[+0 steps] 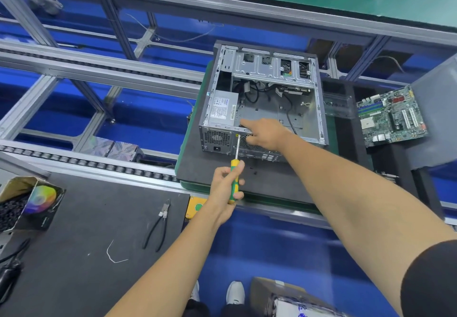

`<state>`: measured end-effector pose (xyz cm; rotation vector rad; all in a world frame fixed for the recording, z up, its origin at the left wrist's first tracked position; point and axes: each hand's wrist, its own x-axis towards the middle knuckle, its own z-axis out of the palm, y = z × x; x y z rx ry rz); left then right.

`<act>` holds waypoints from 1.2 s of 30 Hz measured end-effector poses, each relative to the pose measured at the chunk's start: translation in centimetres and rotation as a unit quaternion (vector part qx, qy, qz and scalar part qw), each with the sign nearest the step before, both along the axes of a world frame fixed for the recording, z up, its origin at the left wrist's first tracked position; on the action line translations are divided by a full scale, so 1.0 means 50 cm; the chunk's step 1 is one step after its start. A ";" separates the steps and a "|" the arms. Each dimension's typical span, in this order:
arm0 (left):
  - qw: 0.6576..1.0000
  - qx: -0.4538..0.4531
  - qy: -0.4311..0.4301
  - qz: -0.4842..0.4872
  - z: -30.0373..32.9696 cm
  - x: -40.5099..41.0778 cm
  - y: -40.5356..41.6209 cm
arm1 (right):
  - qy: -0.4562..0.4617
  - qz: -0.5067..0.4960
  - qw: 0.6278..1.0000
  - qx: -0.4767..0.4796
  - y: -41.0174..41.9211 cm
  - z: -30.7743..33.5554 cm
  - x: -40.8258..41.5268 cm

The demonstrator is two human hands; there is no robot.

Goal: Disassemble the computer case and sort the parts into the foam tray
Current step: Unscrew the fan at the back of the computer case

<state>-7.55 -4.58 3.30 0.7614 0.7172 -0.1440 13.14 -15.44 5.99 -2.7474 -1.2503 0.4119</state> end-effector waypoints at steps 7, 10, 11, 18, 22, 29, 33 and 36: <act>0.968 0.235 0.046 0.071 0.003 -0.010 -0.017 | -0.004 0.001 1.000 -0.004 0.000 -0.001 0.001; 0.945 0.309 0.080 0.070 0.003 -0.011 -0.033 | -0.001 0.002 1.000 -0.004 -0.001 -0.002 0.001; 0.942 0.318 0.086 0.063 0.006 -0.009 -0.039 | -0.001 0.002 1.000 -0.005 -0.001 -0.003 0.001; 0.981 -0.183 0.061 -0.026 0.023 -0.008 0.032 | -0.022 -0.004 1.000 -0.014 0.000 -0.007 0.004; 0.986 -0.152 0.046 -0.055 0.031 -0.008 0.053 | -0.010 -0.005 1.000 -0.011 0.001 -0.003 0.002; 0.997 0.078 -0.009 0.010 0.017 -0.022 0.019 | -0.005 -0.015 1.000 -0.021 0.003 0.000 -0.002; 0.978 0.210 0.011 0.000 0.021 -0.028 0.006 | -0.008 -0.015 1.000 -0.023 0.004 0.003 -0.004; 0.959 0.281 0.033 0.022 0.020 -0.031 -0.017 | -0.012 -0.014 1.000 -0.020 0.003 0.004 -0.005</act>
